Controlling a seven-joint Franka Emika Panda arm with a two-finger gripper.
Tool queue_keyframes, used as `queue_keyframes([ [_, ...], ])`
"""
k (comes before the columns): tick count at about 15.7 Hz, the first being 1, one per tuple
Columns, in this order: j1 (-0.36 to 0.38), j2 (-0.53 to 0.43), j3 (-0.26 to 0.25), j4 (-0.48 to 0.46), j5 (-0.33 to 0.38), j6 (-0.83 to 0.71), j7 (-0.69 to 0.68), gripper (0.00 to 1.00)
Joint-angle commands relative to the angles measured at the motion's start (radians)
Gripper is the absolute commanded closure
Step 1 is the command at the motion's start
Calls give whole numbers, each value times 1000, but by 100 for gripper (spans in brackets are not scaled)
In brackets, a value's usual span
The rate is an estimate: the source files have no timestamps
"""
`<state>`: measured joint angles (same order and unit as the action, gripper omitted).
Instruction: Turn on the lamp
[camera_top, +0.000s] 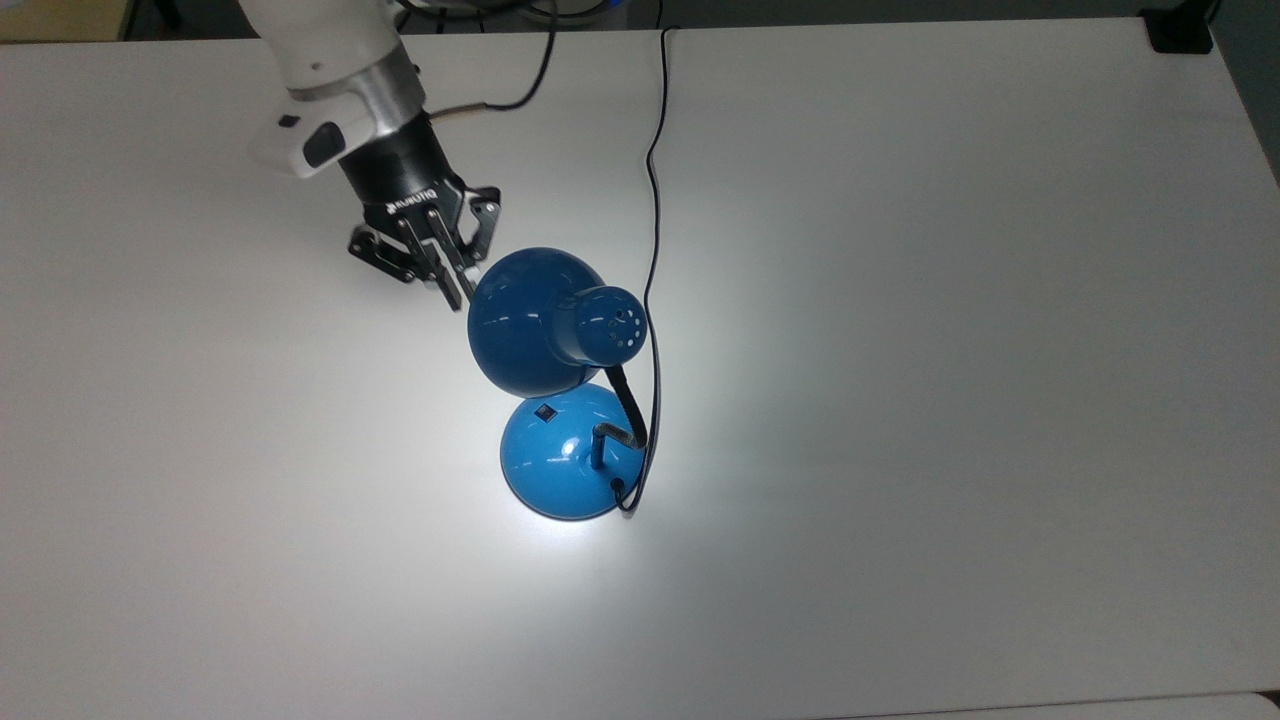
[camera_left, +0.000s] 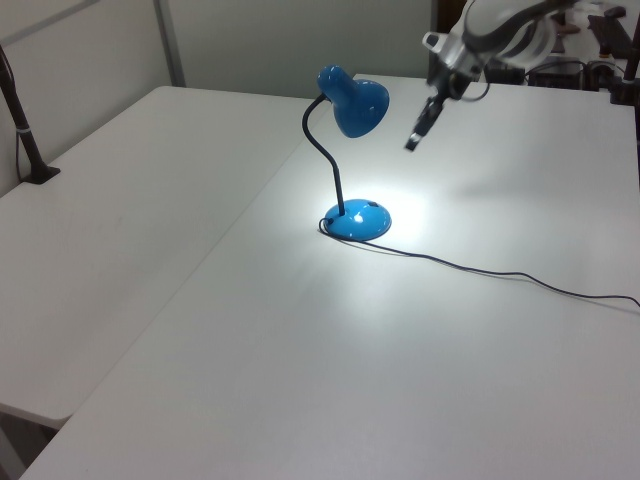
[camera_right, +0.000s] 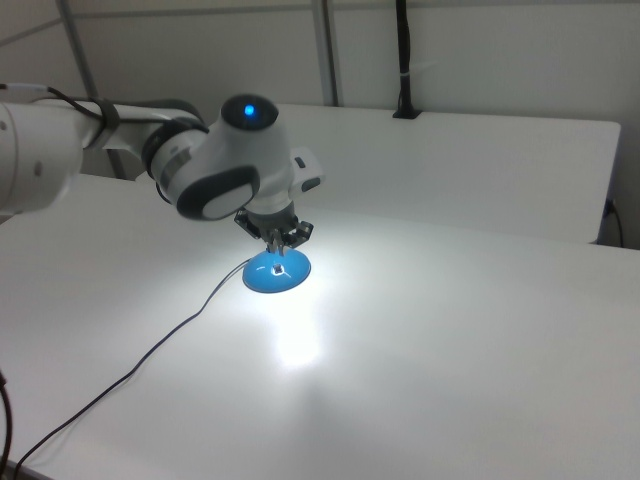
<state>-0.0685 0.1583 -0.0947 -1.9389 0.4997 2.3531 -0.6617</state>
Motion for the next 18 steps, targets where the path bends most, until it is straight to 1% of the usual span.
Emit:
queue_keyframes([
  [1, -28, -42, -14, 212, -382, -465, 349, 85],
  [2, -28, -39, -14, 274, -415, -570, 372, 81],
  [3, -30, -40, -16, 308, -424, -622, 381, 71],
  [4, -30, -48, -16, 320, -432, -641, 390, 64],
  [5, -28, -49, -10, 324, -458, -649, 413, 60],
  [6, -28, -49, -1, 325, -496, -658, 460, 46],
  [7, -30, -49, 18, 336, -526, -667, 508, 24],
  [8, -33, -48, 30, 353, -536, -678, 526, 0],
  [11, -54, -49, 29, 393, -540, -721, 539, 0],
  [14, -53, -54, 18, 422, -538, -761, 602, 0],
  [18, -68, -57, 15, 425, -526, -761, 600, 0],
])
